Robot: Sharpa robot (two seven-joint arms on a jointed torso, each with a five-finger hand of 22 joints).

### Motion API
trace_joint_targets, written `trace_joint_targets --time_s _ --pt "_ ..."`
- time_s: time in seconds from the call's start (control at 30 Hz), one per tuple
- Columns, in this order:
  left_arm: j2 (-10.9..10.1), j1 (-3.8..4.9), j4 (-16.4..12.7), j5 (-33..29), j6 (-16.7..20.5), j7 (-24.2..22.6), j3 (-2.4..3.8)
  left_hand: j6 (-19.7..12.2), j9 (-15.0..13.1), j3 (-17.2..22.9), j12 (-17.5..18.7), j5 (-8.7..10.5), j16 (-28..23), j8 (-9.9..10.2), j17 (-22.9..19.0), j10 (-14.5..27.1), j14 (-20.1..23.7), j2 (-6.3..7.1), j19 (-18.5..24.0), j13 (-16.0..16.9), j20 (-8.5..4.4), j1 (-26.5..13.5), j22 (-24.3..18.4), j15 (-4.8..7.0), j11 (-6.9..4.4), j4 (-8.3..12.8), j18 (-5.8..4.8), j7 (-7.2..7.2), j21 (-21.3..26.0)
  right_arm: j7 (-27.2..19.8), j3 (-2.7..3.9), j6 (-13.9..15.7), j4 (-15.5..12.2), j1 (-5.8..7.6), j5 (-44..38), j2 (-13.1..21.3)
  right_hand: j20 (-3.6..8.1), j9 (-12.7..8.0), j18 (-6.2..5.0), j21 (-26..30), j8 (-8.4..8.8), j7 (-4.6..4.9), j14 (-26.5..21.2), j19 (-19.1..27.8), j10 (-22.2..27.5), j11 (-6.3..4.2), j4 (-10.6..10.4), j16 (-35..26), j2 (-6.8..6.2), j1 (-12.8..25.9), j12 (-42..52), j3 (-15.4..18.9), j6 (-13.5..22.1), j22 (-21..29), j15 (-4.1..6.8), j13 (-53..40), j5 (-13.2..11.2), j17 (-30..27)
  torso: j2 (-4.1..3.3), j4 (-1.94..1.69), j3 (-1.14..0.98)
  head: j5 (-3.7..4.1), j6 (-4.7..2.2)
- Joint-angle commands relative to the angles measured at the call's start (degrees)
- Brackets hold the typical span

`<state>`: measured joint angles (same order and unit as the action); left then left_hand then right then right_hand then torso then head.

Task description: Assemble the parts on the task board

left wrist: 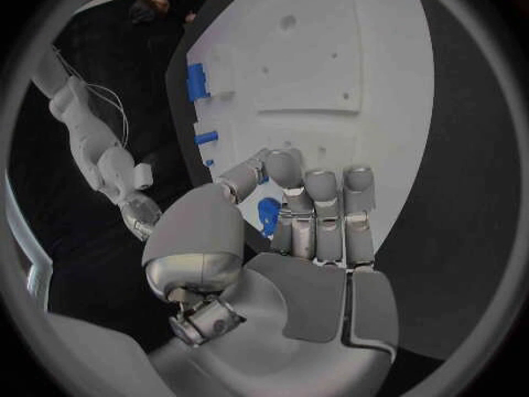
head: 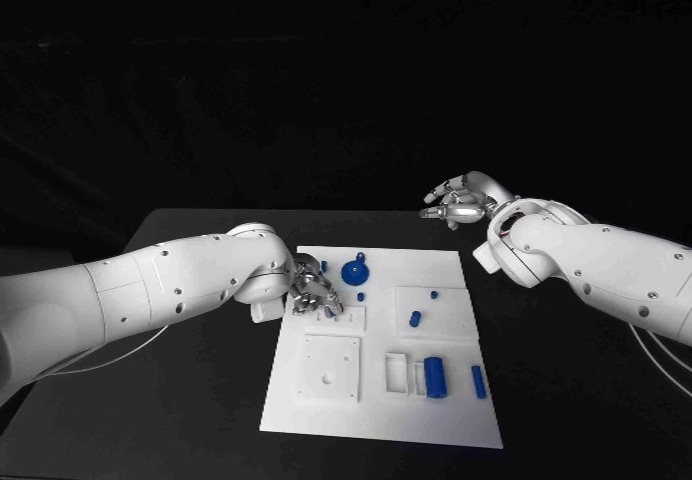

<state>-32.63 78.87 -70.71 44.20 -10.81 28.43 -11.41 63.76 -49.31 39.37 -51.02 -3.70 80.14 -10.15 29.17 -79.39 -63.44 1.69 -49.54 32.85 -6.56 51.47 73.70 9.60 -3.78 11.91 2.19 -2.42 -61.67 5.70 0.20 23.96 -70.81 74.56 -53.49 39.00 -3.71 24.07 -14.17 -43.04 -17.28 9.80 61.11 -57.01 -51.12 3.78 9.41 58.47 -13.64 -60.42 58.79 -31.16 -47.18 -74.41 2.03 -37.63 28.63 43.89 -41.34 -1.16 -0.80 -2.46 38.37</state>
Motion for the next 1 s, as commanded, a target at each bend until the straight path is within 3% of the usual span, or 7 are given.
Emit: trace_joint_targets --time_s 0.03,0.17,0.33,0.5,0.63,0.77,1.0 --pt "-0.9 0.13 -0.9 -4.8 0.3 -3.0 0.64 0.7 0.0 0.7 -0.2 0.22 0.4 -0.4 -0.1 1.5 -0.2 -2.55 0.3 0.0 -8.11 2.0 0.1 0.21 -0.23 0.3 -0.51 0.05 0.3 -2.4 -0.03 -1.3 -1.0 -0.28 -0.2 0.5 -0.13 -0.1 -0.83 0.4 -0.10 0.35 -0.4 -0.4 0.2 0.08 0.5 0.4 0.65 -0.3 0.4 -0.1 0.0 -0.2 0.07 0.2 0.0 -0.1 -0.02 0.00 0.03 0.17 -0.51" --pt "-2.5 0.14 -1.9 -9.3 0.1 -6.8 2.04 0.7 0.0 0.8 -0.3 0.29 0.4 -0.4 -0.1 1.4 -0.2 -2.58 0.3 0.0 -8.11 1.9 0.1 0.22 -0.24 0.4 -0.51 0.06 0.3 -4.1 -0.05 -2.1 -2.6 -0.44 -1.5 1.6 -0.03 -0.1 -0.83 0.4 -0.14 0.31 -0.3 -0.6 0.1 0.03 1.8 0.8 1.05 -0.9 0.9 0.1 0.0 -0.6 0.13 0.5 -2.1 -0.2 0.01 0.01 0.04 0.28 -1.10" --pt "-4.8 0.15 -4.0 -14.0 -0.1 -11.3 2.36 0.6 0.1 0.8 -0.1 0.48 0.3 -0.3 -0.2 1.7 0.0 -2.58 0.4 -0.1 -8.05 1.7 0.0 0.20 -0.17 0.3 -0.56 -0.01 0.5 -5.9 -0.19 -2.9 -5.8 -0.81 -3.8 3.0 0.15 -0.1 -0.83 0.2 -0.23 0.20 0.0 -1.1 -0.1 -0.09 3.4 1.5 1.67 -1.2 1.7 0.5 -0.2 -1.2 0.28 0.7 -5.2 -0.1 0.09 -0.08 -0.02 0.50 -1.87" --pt "-6.2 0.14 -5.2 -16.9 -1.6 -14.7 2.33 0.6 0.2 0.9 0.0 0.50 0.1 -0.3 -0.2 1.9 0.1 -2.51 0.5 -0.2 -8.02 1.7 0.0 0.17 -0.15 0.4 -0.59 -0.03 0.6 -7.7 -0.53 -3.9 -9.1 -1.35 -6.8 4.1 0.41 -0.1 -0.83 -0.2 -0.42 0.01 0.4 -1.8 -0.5 -0.31 4.5 2.4 2.22 -1.2 2.4 0.8 -0.7 -1.6 0.51 0.8 -6.5 0.2 0.05 -0.05 0.04 0.52 -3.31" --pt "-7.6 0.12 -5.9 -21.9 -2.4 -19.5 2.28 0.6 0.2 0.9 0.0 0.50 0.1 -0.3 -0.3 2.0 0.1 -2.44 0.6 -0.2 -8.01 1.8 0.0 0.17 -0.16 0.4 -0.60 -0.03 0.7 -9.5 -1.84 -4.0 -12.5 -1.55 -11.8 5.1 1.08 0.0 -0.83 -1.6 -0.74 -0.42 1.4 -3.3 -1.7 -0.78 5.8 4.6 2.83 -1.5 4.2 1.2 -1.5 -2.0 1.02 0.2 -7.6 1.1 0.08 -0.03 0.05 0.62 -4.18" --pt "-8.6 -0.02 -7.2 -26.4 0.6 -30.4 1.74 0.7 0.3 1.0 0.6 0.46 -0.4 -0.4 -0.6 2.8 0.7 -1.98 0.8 -0.5 -7.91 1.8 -0.2 0.10 -0.16 0.4 -0.69 0.00 1.2 -11.0 -2.31 -5.0 -15.4 -1.99 -17.1 5.8 2.31 -0.1 -0.83 -4.4 -0.87 -0.94 3.0 -5.4 -3.3 -1.34 6.8 7.6 2.95 -2.3 6.7 1.7 -2.2 -2.0 1.66 -1.0 -9.0 2.5 0.14 -0.13 0.03 0.89 -5.21" --pt "-10.5 -0.23 -9.8 -26.9 -1.6 -33.5 0.65 0.7 0.4 1.1 0.8 0.51 -0.7 -0.4 -0.7 3.0 0.9 -1.64 1.0 -0.6 -7.81 1.9 -0.4 0.03 -0.10 0.1 -0.80 -0.08 1.5 -14.0 -3.27 -6.9 -19.6 -2.59 -20.1 6.4 3.95 -0.3 -0.83 -8.3 -0.63 -1.30 4.6 -7.1 -4.9 -1.76 7.1 11.1 3.14 -3.1 9.4 3.1 -2.6 -2.0 2.14 -2.8 -9.9 4.2 0.22 -0.20 0.03 0.85 -5.79"
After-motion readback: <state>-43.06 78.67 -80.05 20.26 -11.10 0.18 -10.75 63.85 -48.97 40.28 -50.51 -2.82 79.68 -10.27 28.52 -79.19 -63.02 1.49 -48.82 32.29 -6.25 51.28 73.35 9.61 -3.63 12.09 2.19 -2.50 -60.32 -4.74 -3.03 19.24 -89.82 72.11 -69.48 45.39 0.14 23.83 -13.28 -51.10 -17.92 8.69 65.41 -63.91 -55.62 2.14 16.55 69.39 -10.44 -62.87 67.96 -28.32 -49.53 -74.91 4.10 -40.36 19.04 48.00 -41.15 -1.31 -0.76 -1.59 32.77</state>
